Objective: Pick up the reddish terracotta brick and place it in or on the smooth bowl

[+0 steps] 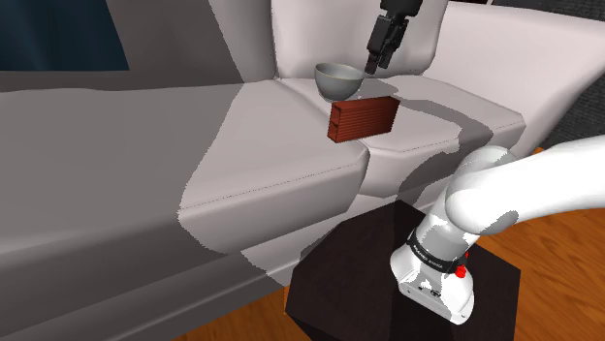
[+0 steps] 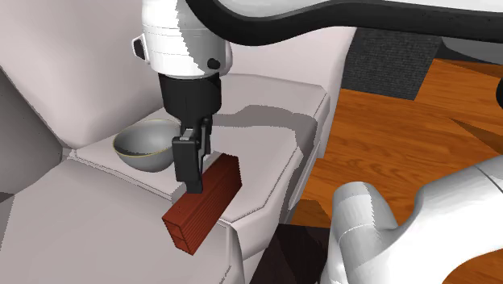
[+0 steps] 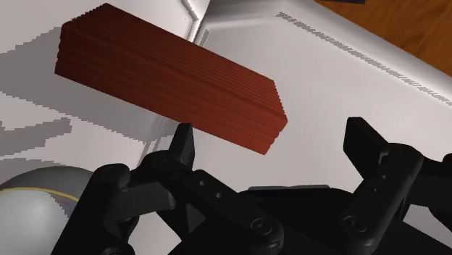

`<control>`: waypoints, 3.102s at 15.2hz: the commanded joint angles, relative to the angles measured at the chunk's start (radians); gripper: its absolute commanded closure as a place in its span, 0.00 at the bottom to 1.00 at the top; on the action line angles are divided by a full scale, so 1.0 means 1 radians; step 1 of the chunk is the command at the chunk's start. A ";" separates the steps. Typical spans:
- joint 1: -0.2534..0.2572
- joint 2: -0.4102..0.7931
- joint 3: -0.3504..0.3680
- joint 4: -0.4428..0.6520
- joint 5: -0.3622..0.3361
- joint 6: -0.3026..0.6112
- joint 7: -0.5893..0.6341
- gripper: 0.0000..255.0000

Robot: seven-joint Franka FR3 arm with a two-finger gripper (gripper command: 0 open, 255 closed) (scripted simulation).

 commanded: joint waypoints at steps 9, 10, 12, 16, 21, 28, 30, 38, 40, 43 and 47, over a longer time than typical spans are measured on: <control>0.248 0.109 -0.307 -0.070 -0.210 0.088 -0.892 0.00; 0.254 0.112 -0.314 -0.070 -0.215 0.090 -0.911 0.00; 0.252 0.107 -0.318 -0.100 -0.219 0.115 -0.909 0.00; 0.247 0.100 -0.326 -0.158 -0.228 0.165 -0.906 0.00; 0.245 0.098 -0.329 -0.180 -0.232 0.185 -0.905 0.00; 0.245 0.098 -0.329 -0.180 -0.232 0.185 -0.905 1.00; 0.245 0.097 -0.329 -0.180 -0.231 0.185 -0.905 1.00; 0.248 0.098 -0.321 -0.140 -0.225 0.145 -0.906 1.00; 0.250 0.099 -0.316 -0.113 -0.220 0.119 -0.907 1.00; 0.253 0.102 -0.309 -0.071 -0.214 0.081 -0.908 1.00; 0.257 0.110 -0.301 -0.013 -0.206 0.030 -0.910 1.00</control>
